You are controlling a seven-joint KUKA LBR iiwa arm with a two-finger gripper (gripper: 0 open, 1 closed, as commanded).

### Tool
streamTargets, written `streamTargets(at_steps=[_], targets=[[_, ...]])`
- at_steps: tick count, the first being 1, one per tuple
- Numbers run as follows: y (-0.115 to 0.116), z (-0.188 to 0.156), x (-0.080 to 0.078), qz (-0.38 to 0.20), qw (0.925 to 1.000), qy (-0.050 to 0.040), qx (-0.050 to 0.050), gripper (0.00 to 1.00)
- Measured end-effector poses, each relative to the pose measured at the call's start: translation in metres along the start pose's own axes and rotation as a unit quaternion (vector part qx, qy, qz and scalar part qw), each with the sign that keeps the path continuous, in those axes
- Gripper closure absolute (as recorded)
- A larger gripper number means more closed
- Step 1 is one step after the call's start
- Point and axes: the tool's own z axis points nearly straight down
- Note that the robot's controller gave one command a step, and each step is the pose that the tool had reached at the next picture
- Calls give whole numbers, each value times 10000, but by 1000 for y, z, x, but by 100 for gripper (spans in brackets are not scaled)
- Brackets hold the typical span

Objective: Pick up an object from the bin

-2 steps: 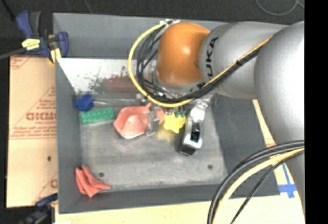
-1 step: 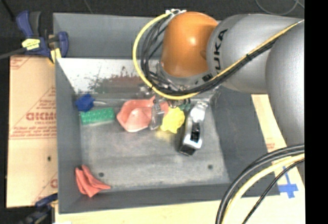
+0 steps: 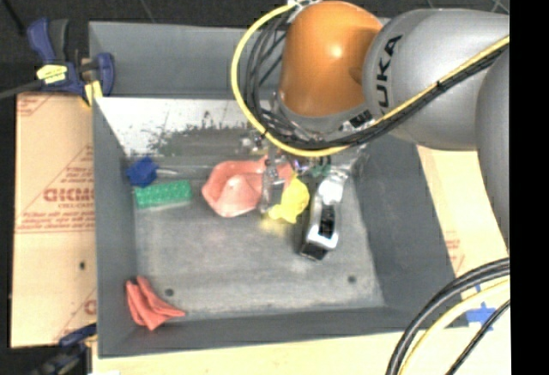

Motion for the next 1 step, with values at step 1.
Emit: streamTargets(at_steps=[1], targets=[[0,-15,-1,-10,10000,-10,3,100]])
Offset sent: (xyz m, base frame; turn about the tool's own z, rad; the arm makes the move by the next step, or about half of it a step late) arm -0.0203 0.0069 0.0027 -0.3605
